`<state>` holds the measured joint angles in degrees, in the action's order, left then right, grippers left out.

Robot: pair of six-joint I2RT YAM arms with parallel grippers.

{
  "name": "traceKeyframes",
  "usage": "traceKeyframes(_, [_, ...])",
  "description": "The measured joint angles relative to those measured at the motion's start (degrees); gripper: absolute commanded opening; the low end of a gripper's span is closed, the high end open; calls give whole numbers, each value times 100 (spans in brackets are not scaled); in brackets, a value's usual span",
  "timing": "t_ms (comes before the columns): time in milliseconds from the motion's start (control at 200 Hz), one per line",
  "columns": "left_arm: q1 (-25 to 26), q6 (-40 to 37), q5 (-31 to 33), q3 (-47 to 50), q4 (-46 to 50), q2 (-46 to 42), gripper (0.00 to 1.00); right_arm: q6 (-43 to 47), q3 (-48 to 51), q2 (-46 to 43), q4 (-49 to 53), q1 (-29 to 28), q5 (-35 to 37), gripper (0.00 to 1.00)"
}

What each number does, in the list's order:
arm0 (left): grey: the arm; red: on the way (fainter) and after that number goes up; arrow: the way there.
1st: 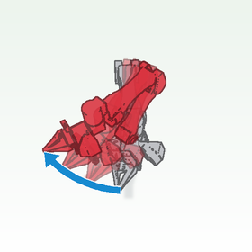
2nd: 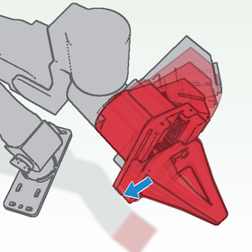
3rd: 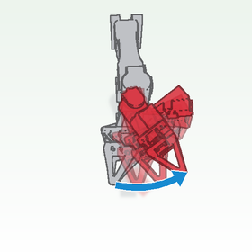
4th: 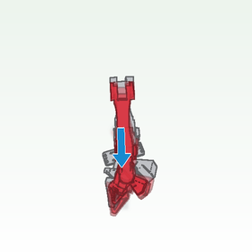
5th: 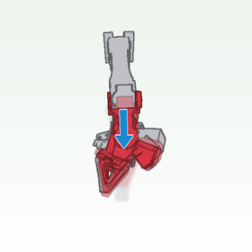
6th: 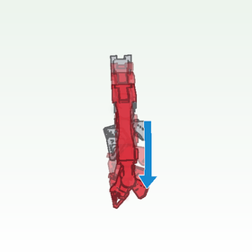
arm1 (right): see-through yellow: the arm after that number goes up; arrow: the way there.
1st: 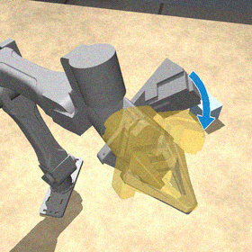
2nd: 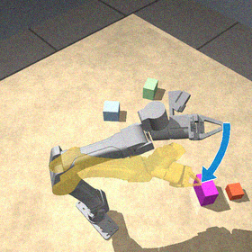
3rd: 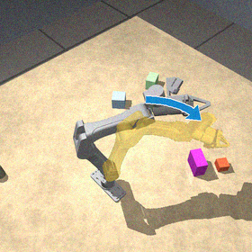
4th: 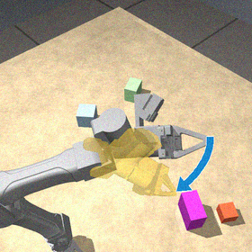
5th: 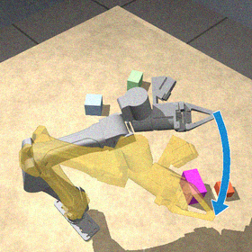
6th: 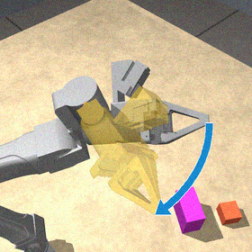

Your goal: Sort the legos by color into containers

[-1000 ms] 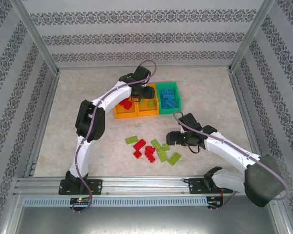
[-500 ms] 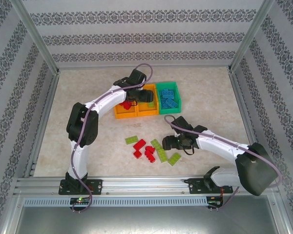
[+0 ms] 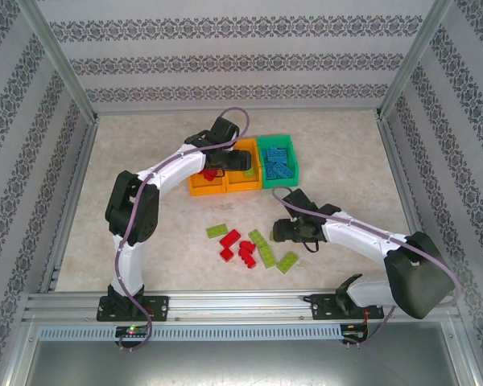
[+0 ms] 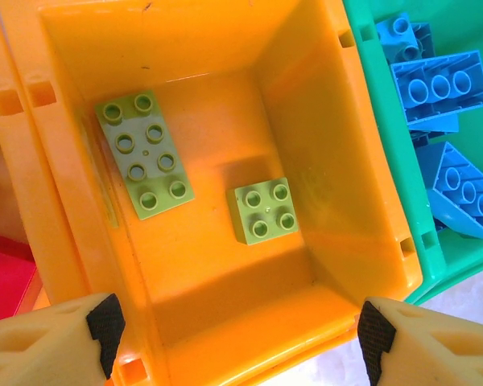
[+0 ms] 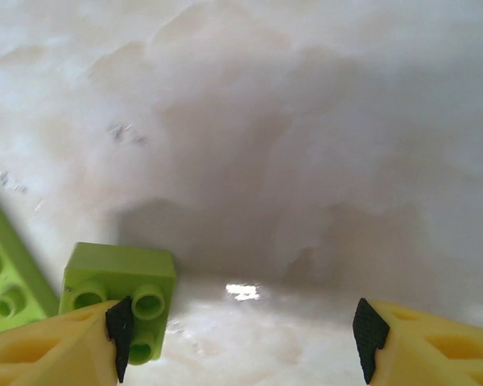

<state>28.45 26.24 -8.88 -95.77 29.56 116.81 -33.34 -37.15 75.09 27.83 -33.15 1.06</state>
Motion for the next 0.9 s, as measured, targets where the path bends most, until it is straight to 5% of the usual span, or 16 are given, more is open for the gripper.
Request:
traceKeyframes(615, [0, 118, 17, 350, -229, -192, 79, -706, -42, -317, -120, -157, 105, 81])
traceKeyframes(899, [0, 122, 35, 573, -304, -358, 80, -1099, -114, 367, -282, -201, -17, 72])
